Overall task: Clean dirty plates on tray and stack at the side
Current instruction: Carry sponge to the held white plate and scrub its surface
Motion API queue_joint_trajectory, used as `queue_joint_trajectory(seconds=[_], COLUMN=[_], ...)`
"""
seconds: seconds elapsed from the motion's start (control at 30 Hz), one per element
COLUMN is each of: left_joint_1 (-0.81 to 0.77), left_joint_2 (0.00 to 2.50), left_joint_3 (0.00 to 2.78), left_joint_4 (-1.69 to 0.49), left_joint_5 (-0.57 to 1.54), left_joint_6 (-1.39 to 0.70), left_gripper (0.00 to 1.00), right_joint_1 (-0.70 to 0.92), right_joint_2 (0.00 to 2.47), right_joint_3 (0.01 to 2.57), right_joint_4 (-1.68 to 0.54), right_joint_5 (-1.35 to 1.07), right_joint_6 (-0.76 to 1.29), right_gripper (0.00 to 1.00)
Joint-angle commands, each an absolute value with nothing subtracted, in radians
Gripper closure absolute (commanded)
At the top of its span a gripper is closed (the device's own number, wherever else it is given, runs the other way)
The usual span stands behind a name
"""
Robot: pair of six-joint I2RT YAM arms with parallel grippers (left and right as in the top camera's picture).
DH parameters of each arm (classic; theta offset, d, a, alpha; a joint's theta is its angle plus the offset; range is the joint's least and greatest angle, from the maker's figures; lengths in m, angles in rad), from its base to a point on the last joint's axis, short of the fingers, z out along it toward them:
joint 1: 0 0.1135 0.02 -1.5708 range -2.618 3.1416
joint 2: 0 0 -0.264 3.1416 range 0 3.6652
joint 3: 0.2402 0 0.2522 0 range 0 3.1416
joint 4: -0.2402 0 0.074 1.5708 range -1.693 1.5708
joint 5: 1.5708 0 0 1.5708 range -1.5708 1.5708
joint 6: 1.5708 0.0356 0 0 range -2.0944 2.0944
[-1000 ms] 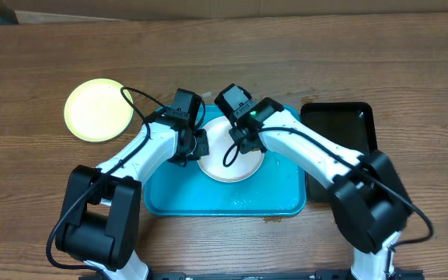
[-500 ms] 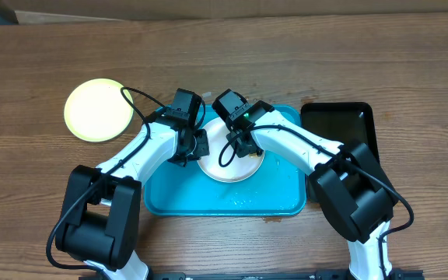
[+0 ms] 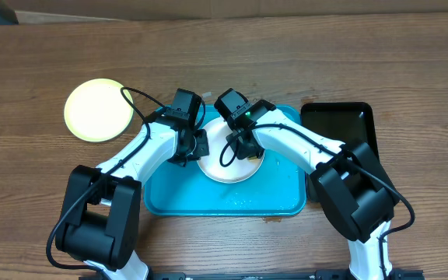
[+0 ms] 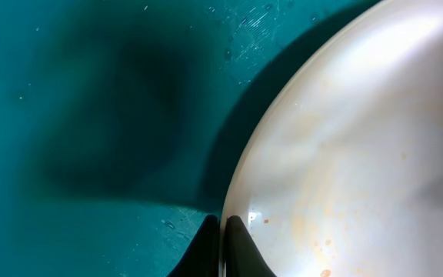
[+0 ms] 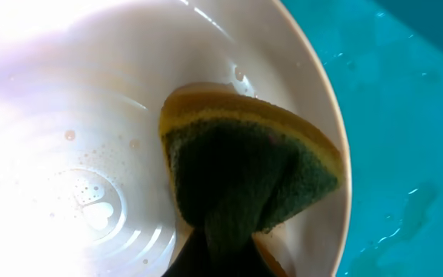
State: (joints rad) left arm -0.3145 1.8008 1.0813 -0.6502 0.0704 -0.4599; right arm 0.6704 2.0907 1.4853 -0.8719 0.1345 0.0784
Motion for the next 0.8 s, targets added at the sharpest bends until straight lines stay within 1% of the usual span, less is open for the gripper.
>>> queue_joint_trajectory(seconds=[0.0,0.13,0.27,0.37,0.53,0.77], left_joint_1=[-0.321,-0.321,-0.321,-0.321,-0.321,-0.321], left_joint_2=[1.812,1.812,1.812,1.812,1.812,1.812], left_joint_3=[1.069,1.069,1.069,1.069,1.069,1.069], left_joint_4=[-0.651,-0.650,-0.650,-0.650,-0.649,-0.649], left_joint_5=[0.070,0.070,0.070,0.070,0.071,0.071], left_joint_6=[-0.445,-0.445,-0.445,-0.445,-0.445,-0.445], left_gripper=[0.96,0.96,0.96,0.96,0.96,0.96], right_joint_1=[0.659,0.635,0.606,0.587,0.580,0.588], right_joint_2=[2.125,2.125,2.125,2.125,2.125,2.125], right_joint_3=[1.491,1.491,1.491,1.492,1.492,1.492], right_joint_4=[-0.883,-0.884,-0.886,-0.889,-0.900,-0.916], right_joint_5=[0.042,-0.006,-0.119,-0.164,-0.244,-0.326], right_joint_6=[0.075,0.068,-0.013,-0.031,-0.081,-0.087], right_gripper=[0.96,0.96,0.96,0.96,0.96,0.96])
